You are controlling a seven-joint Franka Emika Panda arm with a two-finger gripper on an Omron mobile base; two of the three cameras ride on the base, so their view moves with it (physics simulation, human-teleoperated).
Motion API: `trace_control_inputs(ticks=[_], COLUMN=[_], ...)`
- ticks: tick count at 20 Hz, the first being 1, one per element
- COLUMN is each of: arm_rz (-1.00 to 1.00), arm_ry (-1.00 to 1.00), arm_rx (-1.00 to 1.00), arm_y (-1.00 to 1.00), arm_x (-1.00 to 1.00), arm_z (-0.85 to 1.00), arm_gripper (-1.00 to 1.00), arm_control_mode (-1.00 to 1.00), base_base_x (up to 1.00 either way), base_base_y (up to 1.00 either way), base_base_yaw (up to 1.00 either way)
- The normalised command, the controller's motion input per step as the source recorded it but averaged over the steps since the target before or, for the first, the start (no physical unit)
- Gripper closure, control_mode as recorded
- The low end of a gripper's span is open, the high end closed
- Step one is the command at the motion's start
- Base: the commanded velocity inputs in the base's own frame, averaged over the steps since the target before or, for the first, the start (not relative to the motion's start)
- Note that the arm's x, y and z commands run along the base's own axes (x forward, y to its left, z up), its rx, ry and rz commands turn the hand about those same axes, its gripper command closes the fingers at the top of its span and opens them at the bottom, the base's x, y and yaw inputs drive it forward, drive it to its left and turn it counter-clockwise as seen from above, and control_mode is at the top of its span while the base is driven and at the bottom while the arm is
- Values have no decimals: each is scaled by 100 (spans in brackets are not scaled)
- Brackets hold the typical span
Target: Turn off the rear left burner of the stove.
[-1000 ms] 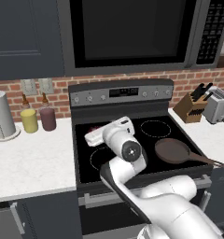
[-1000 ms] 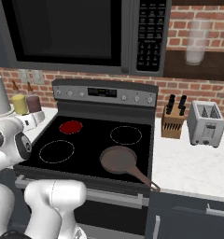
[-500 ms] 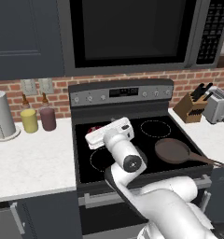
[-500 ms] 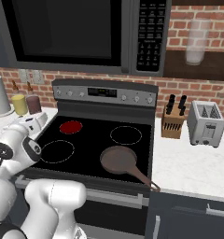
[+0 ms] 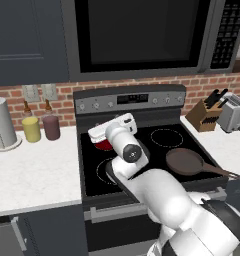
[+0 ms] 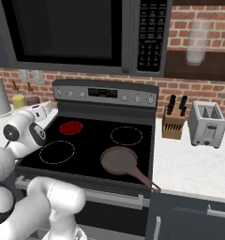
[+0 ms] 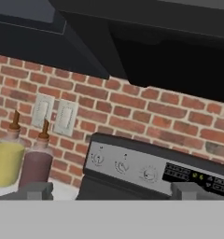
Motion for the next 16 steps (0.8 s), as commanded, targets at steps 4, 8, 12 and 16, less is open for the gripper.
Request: trace_control_inputs(ticks=[4,8,12,16], arm_rz=[0,3,6,3], arm_ry=[0,0,0,0], arm_rx=[0,0,0,0], arm_y=[-3,-20,-32,-18], arm_x=[45,19,17,27], arm_z=[0,-2,-4,-1], arm_gripper=[-100,-100,-100,-100], arm_control_mode=[-100,-100,-100,-100], base_base_x=[0,0,0,0], base_base_y=[0,0,0,0], base_base_yaw=[0,0,0,0])
